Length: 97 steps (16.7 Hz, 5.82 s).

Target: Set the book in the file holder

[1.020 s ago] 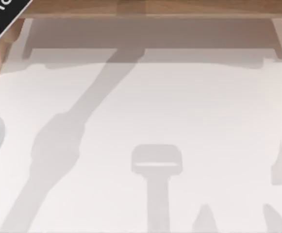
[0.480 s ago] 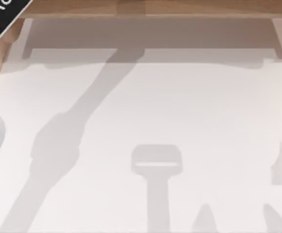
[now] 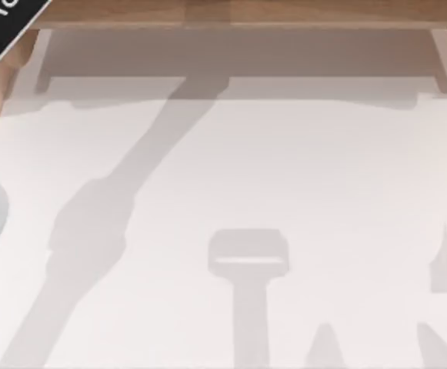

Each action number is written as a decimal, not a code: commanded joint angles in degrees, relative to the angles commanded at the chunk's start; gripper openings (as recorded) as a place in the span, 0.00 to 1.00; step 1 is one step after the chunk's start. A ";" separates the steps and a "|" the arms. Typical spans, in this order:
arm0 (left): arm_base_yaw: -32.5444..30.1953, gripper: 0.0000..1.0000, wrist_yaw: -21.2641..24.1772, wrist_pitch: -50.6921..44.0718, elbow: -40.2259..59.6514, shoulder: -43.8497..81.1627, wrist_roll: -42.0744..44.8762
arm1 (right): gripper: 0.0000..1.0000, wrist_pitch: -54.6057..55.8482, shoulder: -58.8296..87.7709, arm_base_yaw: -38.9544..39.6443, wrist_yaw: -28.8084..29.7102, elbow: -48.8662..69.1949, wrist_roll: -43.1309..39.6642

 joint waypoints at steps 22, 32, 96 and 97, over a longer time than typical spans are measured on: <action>1.55 0.00 6.91 -7.47 3.95 -5.60 4.59 | 1.00 0.00 0.00 0.00 0.00 0.00 0.00; 16.60 0.00 32.59 -7.96 -35.90 -39.25 27.43 | 1.00 0.00 0.00 0.00 0.00 0.00 0.00; 60.12 1.00 59.50 48.38 -78.86 -11.30 98.32 | 1.00 0.00 0.00 0.00 0.00 0.00 0.00; 60.12 1.00 59.50 48.38 -78.86 -11.30 98.32 | 1.00 0.00 0.00 0.00 0.00 0.00 0.00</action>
